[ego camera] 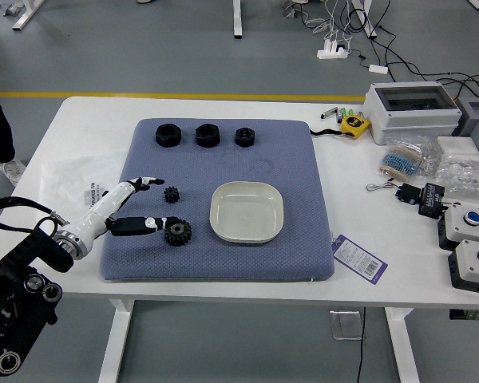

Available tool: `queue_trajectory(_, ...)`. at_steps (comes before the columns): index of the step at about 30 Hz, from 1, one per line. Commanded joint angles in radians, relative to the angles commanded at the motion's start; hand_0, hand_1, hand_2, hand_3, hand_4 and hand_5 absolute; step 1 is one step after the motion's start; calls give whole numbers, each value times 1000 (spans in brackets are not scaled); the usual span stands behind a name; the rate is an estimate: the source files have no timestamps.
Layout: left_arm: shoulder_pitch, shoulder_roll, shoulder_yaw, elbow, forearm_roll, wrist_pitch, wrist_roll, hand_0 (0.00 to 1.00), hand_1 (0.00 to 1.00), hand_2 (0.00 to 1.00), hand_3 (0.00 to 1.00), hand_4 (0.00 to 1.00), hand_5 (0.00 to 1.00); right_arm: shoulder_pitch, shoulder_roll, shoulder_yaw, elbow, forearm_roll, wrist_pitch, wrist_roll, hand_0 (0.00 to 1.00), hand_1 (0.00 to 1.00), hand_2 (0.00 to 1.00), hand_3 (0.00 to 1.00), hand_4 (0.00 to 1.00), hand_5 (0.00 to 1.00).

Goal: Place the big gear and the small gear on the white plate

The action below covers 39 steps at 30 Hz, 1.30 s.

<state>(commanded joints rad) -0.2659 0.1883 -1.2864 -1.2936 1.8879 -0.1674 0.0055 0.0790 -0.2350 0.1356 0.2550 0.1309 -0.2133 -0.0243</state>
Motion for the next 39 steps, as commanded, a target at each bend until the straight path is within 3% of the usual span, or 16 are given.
queue_trajectory(15,-66,26,138,36,27,19,13,825,775,852,802,941,93,9,-1,-6,1,13,1,1,685,658,739,600,807,726)
queue_trajectory(16,-67,26,140,36,25,18,14,718,712,801,789,936,87,9,-1,-6,1,13,1,1,685,658,740,600,806,726)
queue_trajectory(23,-97,23,189,44,17,14,16,687,693,783,780,932,85,14,-2,-7,1,14,1,1,685,658,739,599,805,726)
queue_trajectory(39,-140,11,220,117,98,3,32,644,679,761,713,894,55,20,-4,-7,2,13,2,1,684,658,739,599,804,728)
